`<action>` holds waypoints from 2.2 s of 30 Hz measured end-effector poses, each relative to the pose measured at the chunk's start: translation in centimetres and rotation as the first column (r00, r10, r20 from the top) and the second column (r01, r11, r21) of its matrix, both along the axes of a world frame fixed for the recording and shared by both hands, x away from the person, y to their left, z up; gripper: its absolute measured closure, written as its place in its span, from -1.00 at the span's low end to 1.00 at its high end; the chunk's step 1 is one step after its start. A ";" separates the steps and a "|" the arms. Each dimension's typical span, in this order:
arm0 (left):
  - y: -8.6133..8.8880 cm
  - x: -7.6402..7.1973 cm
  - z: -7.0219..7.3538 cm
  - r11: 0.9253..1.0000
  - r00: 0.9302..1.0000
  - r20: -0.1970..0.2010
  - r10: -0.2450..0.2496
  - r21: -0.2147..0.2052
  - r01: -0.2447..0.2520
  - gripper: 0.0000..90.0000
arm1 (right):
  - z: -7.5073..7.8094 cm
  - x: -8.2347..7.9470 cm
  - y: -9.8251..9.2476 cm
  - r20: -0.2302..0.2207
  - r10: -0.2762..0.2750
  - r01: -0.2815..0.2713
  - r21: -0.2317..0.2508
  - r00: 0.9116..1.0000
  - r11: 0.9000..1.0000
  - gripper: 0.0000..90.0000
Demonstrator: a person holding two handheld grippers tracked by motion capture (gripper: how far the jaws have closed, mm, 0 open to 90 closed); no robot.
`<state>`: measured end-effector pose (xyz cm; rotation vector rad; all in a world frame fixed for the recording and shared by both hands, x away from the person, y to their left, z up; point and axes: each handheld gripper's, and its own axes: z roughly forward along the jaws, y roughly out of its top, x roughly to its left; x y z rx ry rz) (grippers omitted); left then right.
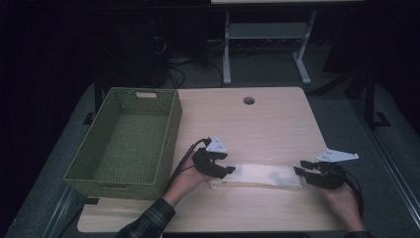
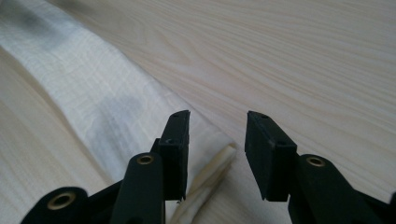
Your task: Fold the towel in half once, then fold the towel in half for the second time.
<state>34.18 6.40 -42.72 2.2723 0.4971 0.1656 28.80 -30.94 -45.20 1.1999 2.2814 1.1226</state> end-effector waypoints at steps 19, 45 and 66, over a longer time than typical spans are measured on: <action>-4.1 3.3 -3.1 0.994 0.995 -0.068 -0.075 0.074 0.080 -0.09 | -2.0 1.8 0.2 -0.094 -0.009 0.008 -0.010 0.995 1.000 0.38; -5.4 2.0 -3.1 0.976 0.982 -0.095 -0.162 0.133 0.174 0.85 | -2.2 1.5 0.7 -0.093 0.022 -0.024 -0.012 0.995 1.000 0.82; -4.4 1.5 -0.9 0.990 0.983 -0.134 -0.123 0.045 0.130 0.88 | -1.5 1.5 0.8 -0.056 0.014 -0.015 -0.015 0.998 1.000 0.88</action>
